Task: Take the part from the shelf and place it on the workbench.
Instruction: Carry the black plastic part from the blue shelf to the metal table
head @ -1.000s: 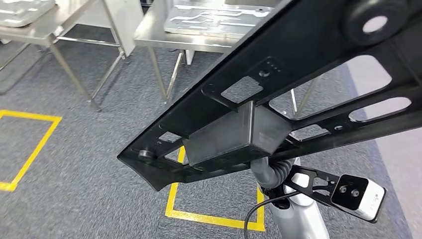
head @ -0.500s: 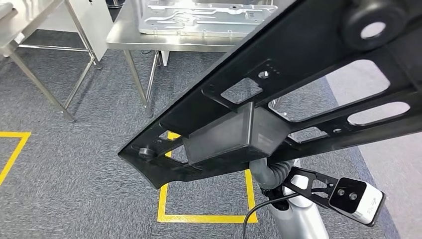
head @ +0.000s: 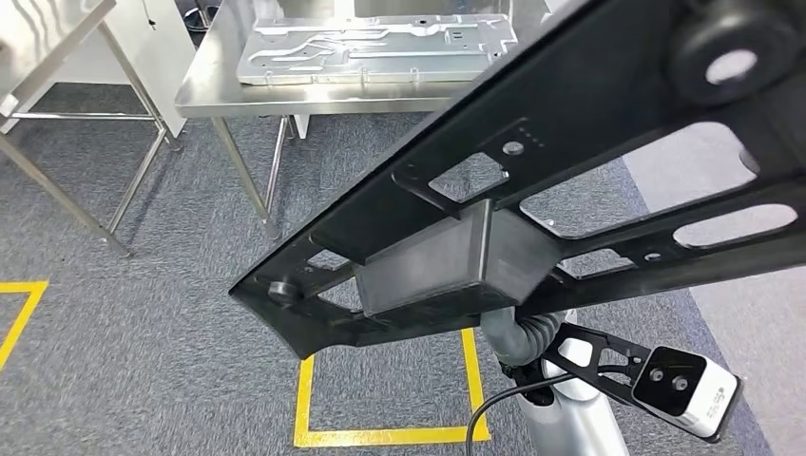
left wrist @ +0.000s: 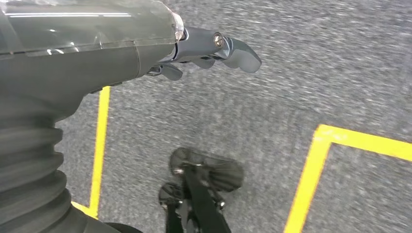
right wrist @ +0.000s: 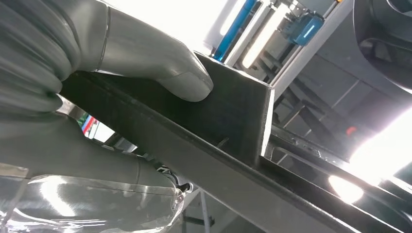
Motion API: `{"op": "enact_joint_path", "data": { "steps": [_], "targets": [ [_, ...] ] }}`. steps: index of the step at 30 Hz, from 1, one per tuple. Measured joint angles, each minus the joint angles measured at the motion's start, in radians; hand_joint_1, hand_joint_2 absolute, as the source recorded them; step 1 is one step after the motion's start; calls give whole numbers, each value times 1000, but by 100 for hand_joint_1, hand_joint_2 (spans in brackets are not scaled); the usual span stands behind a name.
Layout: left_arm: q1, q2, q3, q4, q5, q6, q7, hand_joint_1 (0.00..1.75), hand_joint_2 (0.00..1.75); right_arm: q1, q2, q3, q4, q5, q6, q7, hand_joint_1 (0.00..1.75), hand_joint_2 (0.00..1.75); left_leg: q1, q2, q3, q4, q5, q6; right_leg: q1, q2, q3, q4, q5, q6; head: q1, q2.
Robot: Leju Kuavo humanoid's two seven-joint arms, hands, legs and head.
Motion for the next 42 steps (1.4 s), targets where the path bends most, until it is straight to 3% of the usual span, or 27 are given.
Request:
{"op": "enact_joint_path", "data": {
  "steps": [2,3,5,7,8,10,12,14,15,16,18,19,20,22,24,27,28,29,30,32,33,36,39,42],
  "targets": [
    [1,1,0,0,0,0,0,0,175,2,0,0,0,-1,0,-1,175,175,-4,-3,43,-121,76,8,0,4,31,-2,-27,7,0,0],
    [0,1,-1,0,0,0,-1,0,175,2,0,0,0,-1,0,-1,175,175,-7,-3,62,-162,85,13,0,5,39,-5,-36,12,0,0],
    [-1,1,-1,0,0,1,-2,0,175,3,-1,0,-2,-1,0,-1,175,175,-14,-4,79,-193,65,25,0,6,47,-9,-42,26,0,0],
    [-1,1,-2,0,0,1,-2,0,175,4,-2,0,-5,-1,-1,0,175,175,-11,-6,98,-211,52,38,-1,4,41,14,-28,38,0,0],
    [-1,2,-2,0,0,1,-2,0,175,3,-2,0,-6,-1,0,-1,175,175,-9,-7,113,-221,48,43,-1,2,21,52,-18,42,0,0],
    [-1,2,-2,0,2,1,-2,0,175,3,-2,0,-8,-2,1,-1,175,175,-6,-8,144,-241,36,49,-5,-1,-56,172,-20,48,0,0],
    [0,2,-1,0,3,1,-2,0,175,5,-3,-1,-7,-4,3,-1,175,175,-6,-9,177,-252,17,51,-10,-2,-151,268,-64,55,0,0],
    [2,2,-1,0,5,1,-2,0,175,7,-4,-1,-6,-5,5,-1,175,175,-6,-11,215,-256,-9,48,-14,-3,-207,267,-97,60,0,0],
    [2,2,-1,0,6,1,-2,0,175,6,-4,-2,-5,-5,6,-1,175,175,-6,-12,236,-256,-22,45,-16,-5,-215,228,-85,61,0,0],
    [2,2,-1,0,7,2,-2,0,175,6,-4,-2,-4,-6,8,-1,175,175,-6,-12,255,-256,-36,42,-18,-7,-216,171,-40,59,0,0],
    [1,2,-1,0,9,4,-2,0,175,8,-5,-4,-1,-6,12,-1,175,175,-7,-14,287,-252,-66,33,-14,-12,-213,67,97,49,0,0],
    [1,2,-1,0,10,7,-3,0,175,8,-6,-6,0,-7,13,-1,175,175,-6,-14,298,-253,-81,26,-9,-12,-211,42,146,42,0,0],
    [0,2,-1,0,11,8,-3,0,175,8,-6,-7,1,-7,14,-1,175,175,-6,-14,308,-249,-88,19,-5,-11,-209,34,167,34,0,0],
    [-3,2,-1,0,11,10,-4,0,175,2,-6,-9,-1,-7,15,0,175,175,-1,-13,322,-241,-95,5,-1,-6,-191,32,154,18,0,0],
    [-9,1,-1,0,11,11,-5,0,175,-5,-5,-9,-4,-7,16,-1,175,175,2,-12,302,-185,-108,-1,-1,-5,-172,25,144,3,0,0],
    [-11,-1,-2,0,12,12,-5,0,175,-6,-5,-10,-5,-7,16,-1,175,175,2,-12,187,-10,-182,-4,4,-3,-157,22,129,-11,0,0],
    [-8,-1,-2,0,12,13,-5,0,175,-5,-5,-10,-5,-7,16,-1,175,175,2,-12,152,25,-199,-4,7,0,-153,22,123,-13,0,0],
    [-6,0,-1,0,12,14,-5,0,175,-4,-5,-10,-5,-7,16,-1,175,175,1,-12,130,30,-195,-2,10,2,-146,23,117,-13,0,0],
    [-5,0,-1,0,12,15,-5,0,175,-4,-5,-10,-5,-6,16,-1,175,175,-1,-12,124,1,-163,3,12,4,-139,23,112,-14,0,0],
    [-4,0,-1,0,12,15,-6,0,175,-4,-5,-10,-4,-5,14,-1,175,175,-10,-13,145,-121,-59,18,16,5,-122,23,102,-13,0,0],
    [-4,1,-1,0,11,15,-7,0,175,-4,-5,-10,-4,-4,12,-1,175,175,-15,-13,155,-172,-32,24,16,6,-118,23,99,-11,0,0],
    [-3,2,-1,0,10,14,-10,0,175,-2,-5,-10,-2,0,6,0,175,175,-23,-14,162,-218,-16,38,16,8,-115,21,92,3,0,0],
    [-4,1,-1,0,8,13,-14,0,175,-4,-5,-10,-3,0,1,0,175,175,-10,-12,178,-242,14,48,17,4,-123,49,68,23,0,0],
    [-5,1,-2,0,4,10,-19,0,175,0,-5,-11,-2,0,-1,-1,175,175,-6,-11,186,-251,14,52,-1,0,-211,216,-7,49,0,0]
  ]
}}
